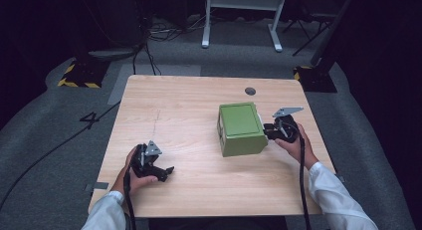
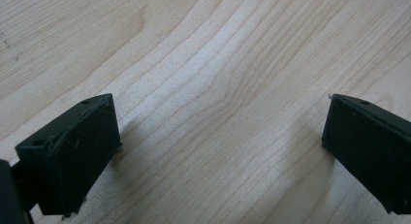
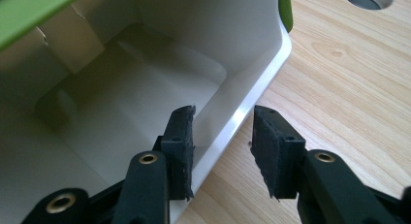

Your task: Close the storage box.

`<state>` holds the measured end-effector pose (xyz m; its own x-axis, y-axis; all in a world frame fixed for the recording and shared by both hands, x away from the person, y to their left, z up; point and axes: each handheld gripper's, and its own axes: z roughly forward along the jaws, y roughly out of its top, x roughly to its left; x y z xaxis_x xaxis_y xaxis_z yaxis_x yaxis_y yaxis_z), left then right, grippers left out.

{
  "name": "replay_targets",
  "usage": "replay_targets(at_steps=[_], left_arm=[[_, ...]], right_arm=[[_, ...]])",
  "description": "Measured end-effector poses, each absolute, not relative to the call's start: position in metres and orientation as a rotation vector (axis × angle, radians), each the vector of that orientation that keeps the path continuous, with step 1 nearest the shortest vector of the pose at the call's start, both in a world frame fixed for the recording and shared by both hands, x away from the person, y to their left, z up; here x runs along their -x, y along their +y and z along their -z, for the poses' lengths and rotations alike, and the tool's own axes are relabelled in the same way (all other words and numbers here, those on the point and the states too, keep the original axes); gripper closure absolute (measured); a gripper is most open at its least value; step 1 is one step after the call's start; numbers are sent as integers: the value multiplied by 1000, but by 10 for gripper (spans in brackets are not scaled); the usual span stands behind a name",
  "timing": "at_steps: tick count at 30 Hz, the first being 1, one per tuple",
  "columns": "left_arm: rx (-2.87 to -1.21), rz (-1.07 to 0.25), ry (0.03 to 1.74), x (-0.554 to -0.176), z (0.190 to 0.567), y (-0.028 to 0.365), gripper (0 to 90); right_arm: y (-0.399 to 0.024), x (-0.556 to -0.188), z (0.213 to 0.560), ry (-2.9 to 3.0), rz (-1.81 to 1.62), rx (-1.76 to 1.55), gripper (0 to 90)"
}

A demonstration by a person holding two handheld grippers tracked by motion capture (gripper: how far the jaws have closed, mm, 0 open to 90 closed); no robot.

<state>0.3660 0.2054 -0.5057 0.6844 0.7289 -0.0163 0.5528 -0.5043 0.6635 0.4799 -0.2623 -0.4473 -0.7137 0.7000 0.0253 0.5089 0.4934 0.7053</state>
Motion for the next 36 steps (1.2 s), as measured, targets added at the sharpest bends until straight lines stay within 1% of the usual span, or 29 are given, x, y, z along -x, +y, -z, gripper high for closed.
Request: replay_targets(at_steps=[7,9,10,18,19,21,24,25,26,29,36], left_arm=[[-2242,-351,979,-366,506,205,3],[-2242,-351,979,-366,506,205,3],[-2242,-351,979,-366,506,205,3],[-2241,-350,980,-366,506,205,3],[-2241,-350,980,-366,506,205,3],[-2242,-350,979,-366,506,205,3],[-2242,-351,979,-366,506,205,3],[-2241,-350,980,-366,506,205,3],[-2242,-350,979,-366,506,205,3],[-2242,-351,979,-366,506,205,3],[-2242,-351,979,-366,506,205,3]], right_arm=[[-261,-480,448,2488,-1034,-1009,586],[-260,-480,448,2488,-1014,-989,556],[-260,-480,448,2488,-1014,-989,556],[-265,-481,444,2483,-989,-969,445],[-265,-481,444,2483,-989,-969,445],[-267,-481,441,2476,-983,-960,399],[-269,-480,439,2468,-972,-954,373],[-270,-480,438,2462,-968,-957,331],[-270,-480,438,2462,-968,-957,331],[-272,-477,434,2443,-950,-943,295],[-276,-473,429,2398,-876,-927,279]])
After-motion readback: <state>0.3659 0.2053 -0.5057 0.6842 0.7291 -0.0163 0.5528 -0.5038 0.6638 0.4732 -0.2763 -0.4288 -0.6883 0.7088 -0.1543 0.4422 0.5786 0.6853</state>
